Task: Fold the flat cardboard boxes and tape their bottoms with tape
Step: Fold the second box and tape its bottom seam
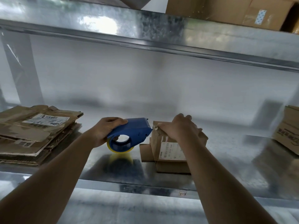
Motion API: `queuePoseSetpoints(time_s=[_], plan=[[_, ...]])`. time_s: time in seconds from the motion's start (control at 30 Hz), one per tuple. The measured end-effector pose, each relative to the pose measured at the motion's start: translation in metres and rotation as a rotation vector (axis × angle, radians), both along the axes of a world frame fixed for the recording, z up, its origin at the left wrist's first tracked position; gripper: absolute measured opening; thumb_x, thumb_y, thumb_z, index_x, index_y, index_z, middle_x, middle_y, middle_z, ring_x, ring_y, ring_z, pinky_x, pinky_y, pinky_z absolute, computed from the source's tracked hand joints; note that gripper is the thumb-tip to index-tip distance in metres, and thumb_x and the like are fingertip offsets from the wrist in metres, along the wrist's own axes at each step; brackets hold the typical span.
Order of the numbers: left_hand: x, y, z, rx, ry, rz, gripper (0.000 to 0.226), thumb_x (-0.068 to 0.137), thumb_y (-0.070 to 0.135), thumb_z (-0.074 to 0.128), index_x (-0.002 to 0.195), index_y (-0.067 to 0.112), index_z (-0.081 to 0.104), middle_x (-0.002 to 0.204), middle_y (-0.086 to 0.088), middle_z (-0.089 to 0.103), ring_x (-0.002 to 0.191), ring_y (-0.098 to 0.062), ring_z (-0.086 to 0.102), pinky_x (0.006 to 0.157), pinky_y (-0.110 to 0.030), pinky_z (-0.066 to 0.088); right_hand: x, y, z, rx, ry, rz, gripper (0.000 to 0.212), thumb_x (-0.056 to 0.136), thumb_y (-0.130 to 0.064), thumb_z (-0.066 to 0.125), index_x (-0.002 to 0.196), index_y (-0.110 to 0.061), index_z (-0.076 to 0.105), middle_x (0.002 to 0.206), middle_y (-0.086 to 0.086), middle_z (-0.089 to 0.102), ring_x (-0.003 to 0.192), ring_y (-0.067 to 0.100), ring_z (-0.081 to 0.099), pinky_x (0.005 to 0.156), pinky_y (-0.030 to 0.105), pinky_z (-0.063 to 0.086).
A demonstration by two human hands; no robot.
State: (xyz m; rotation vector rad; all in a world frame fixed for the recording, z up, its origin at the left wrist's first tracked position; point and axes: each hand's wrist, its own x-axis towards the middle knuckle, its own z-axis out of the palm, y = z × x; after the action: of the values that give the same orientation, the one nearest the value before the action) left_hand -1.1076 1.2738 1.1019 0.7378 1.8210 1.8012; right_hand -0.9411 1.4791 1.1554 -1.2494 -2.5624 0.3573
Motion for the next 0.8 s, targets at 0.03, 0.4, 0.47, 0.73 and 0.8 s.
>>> queuePoseSetpoints(time_s=[0.03,0.4,0.47,0.73,0.8], plan=[[0.0,0.0,-0.002,0.001,-0.007,-0.005,0.021,0.092,0.029,0.076,0.086,0.01,0.076,0.073,-0.01,0.06,0.063,-0.023,0.055,0.062,-0.035,0.046,0.0,0.001,-0.001,0.011,-0.01,-0.001,0.094,0.081,-0.081,0.061,0.144,-0.013,0.044,0.138,0.012,0.048,0.129,0.039,0.054,0.115,0.056,0.035],[-0.012,-0.013,-0.002,0.013,0.038,-0.071,0.032,0.073,0.039,0.088,0.085,0.012,0.076,0.077,-0.008,0.062,0.067,-0.02,0.057,0.058,-0.032,0.047,0.006,-0.001,0.001,0.014,-0.074,-0.029,0.106,0.08,-0.087,0.055,0.153,-0.013,0.035,0.153,0.015,0.04,0.142,0.044,0.042,0.12,0.059,0.03],[-0.014,-0.018,0.002,0.018,0.057,-0.056,0.025,0.079,0.032,0.085,0.084,0.01,0.075,0.073,-0.006,0.062,0.064,-0.018,0.057,0.057,-0.031,0.046,0.005,0.001,0.0,0.015,-0.099,-0.033,0.107,0.081,-0.087,0.054,0.154,-0.013,0.032,0.155,0.016,0.037,0.143,0.044,0.04,0.122,0.059,0.027],[-0.015,-0.01,0.015,-0.08,0.235,0.001,0.01,0.089,0.021,0.08,0.094,0.013,0.081,0.096,-0.01,0.077,0.087,-0.021,0.07,0.076,-0.034,0.054,-0.003,-0.015,-0.01,0.158,0.246,0.295,0.009,0.095,-0.021,0.074,0.101,-0.024,0.068,0.101,-0.004,0.071,0.089,0.015,0.069,0.076,0.032,0.058],[-0.016,-0.012,0.016,-0.09,0.236,0.011,0.009,0.088,0.022,0.081,0.093,0.015,0.082,0.098,-0.01,0.077,0.089,-0.022,0.071,0.078,-0.036,0.054,-0.006,-0.017,-0.017,0.158,0.346,0.326,0.018,0.093,-0.008,0.072,0.092,-0.025,0.076,0.092,-0.007,0.074,0.08,0.012,0.07,0.076,0.032,0.062]])
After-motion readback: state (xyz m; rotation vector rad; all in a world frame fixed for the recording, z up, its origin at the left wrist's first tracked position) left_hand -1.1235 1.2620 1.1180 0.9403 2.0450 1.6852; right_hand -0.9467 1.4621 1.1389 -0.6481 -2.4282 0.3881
